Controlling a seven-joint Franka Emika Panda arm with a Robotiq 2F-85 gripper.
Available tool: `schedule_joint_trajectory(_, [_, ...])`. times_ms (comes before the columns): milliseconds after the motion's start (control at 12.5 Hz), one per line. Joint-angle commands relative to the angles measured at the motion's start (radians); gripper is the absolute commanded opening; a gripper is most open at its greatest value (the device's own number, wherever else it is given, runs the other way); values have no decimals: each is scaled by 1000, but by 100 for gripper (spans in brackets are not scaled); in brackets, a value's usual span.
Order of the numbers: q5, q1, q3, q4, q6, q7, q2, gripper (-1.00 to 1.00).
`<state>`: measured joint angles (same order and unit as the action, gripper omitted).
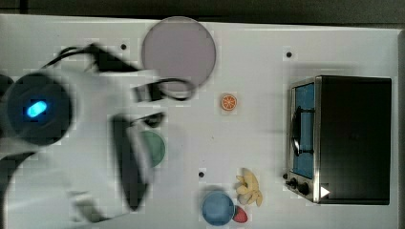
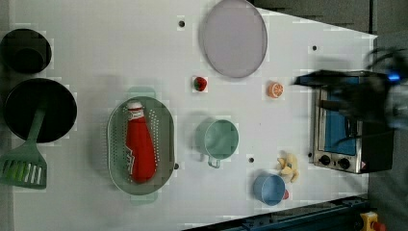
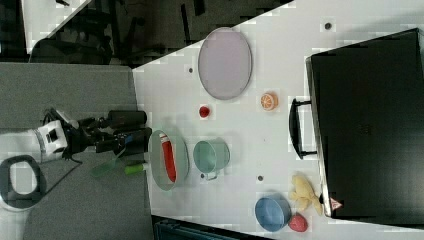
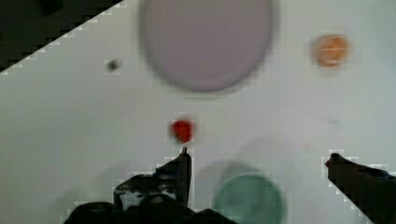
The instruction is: Pick Ketchup from the table and place it in strainer.
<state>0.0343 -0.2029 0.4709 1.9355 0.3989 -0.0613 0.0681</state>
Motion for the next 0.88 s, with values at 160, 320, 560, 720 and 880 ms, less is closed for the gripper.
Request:
schedule_joint_trajectory(160, [-14,-47,-156,-135,-220,-13,8,100])
schedule_joint_trajectory(320, [-40,-47,-198,-188,-318,-9,11,100])
schedule_joint_trajectory(560, [-40,-47,-236,-220,-374,-6,15,100])
schedule_joint_trajectory(720, [-42,-47,-253,-213,-368,-6,11,100])
schedule_joint_trajectory(880, [-42,-47,-262,-213,-357,-6,11,100])
